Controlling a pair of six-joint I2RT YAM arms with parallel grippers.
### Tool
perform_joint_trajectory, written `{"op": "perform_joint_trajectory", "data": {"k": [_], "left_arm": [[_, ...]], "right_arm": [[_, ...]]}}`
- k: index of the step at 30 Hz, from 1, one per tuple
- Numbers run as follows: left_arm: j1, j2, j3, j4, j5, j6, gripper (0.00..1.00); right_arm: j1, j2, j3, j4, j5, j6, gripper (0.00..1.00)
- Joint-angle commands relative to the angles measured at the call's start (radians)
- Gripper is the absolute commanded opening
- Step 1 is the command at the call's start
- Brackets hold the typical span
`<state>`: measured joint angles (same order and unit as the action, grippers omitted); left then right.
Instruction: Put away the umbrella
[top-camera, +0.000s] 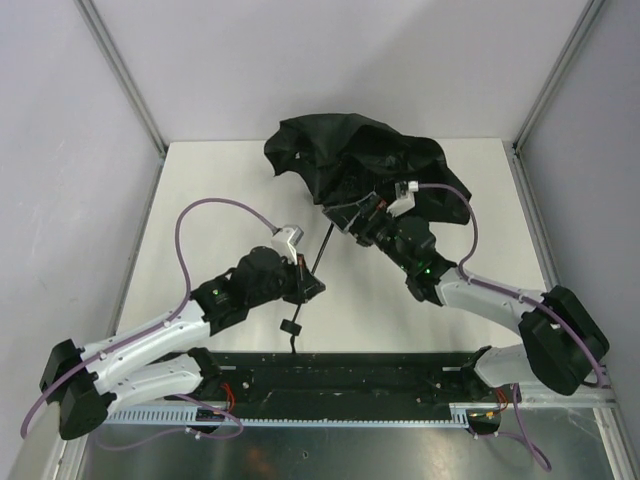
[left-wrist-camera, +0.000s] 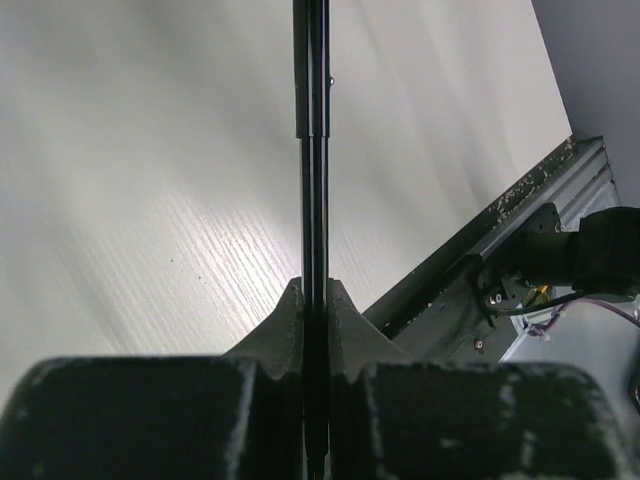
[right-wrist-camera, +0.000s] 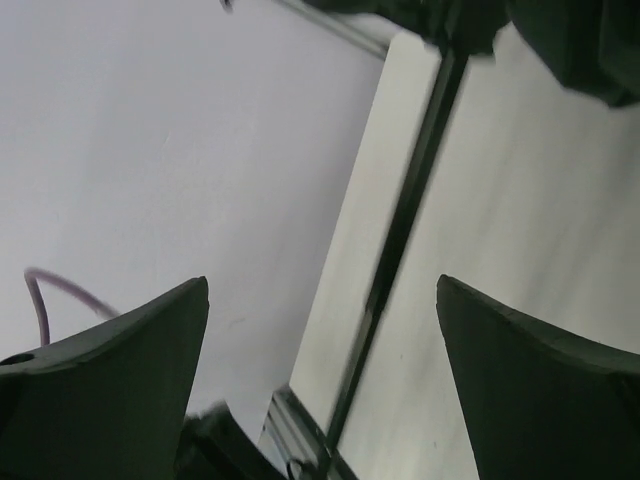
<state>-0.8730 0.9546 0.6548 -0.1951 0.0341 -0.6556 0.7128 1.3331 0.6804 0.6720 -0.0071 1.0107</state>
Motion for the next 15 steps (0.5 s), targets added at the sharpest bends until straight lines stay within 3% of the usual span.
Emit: {"op": "perform_joint_trajectory", "data": {"k": [1, 7, 11, 15], "left_arm": [[-0.005, -0.027, -0.006, 0.14, 0.014, -0.007, 0.0], [-0.014, -0.031, -0.004, 0.148, 0.023, -0.007, 0.0], [-0.031, -0.032, -0.003, 0.149, 0.024, -0.01, 0.0], [-0.05, -0.042, -0.002, 0.15, 0.023, -0.013, 0.0]], "right_arm": [[-0.004, 0.054, 0.151, -0.089, 0.175, 0.025, 0.99], [-0.005, 0.155, 0.274, -0.167, 0.396, 0.047, 0.94], [-0.016, 0.21, 0.33, -0.194, 0.525, 0.067, 0.85], [-0.043, 0.232, 0.349, -0.231, 0.597, 0.119, 0.68]]}}
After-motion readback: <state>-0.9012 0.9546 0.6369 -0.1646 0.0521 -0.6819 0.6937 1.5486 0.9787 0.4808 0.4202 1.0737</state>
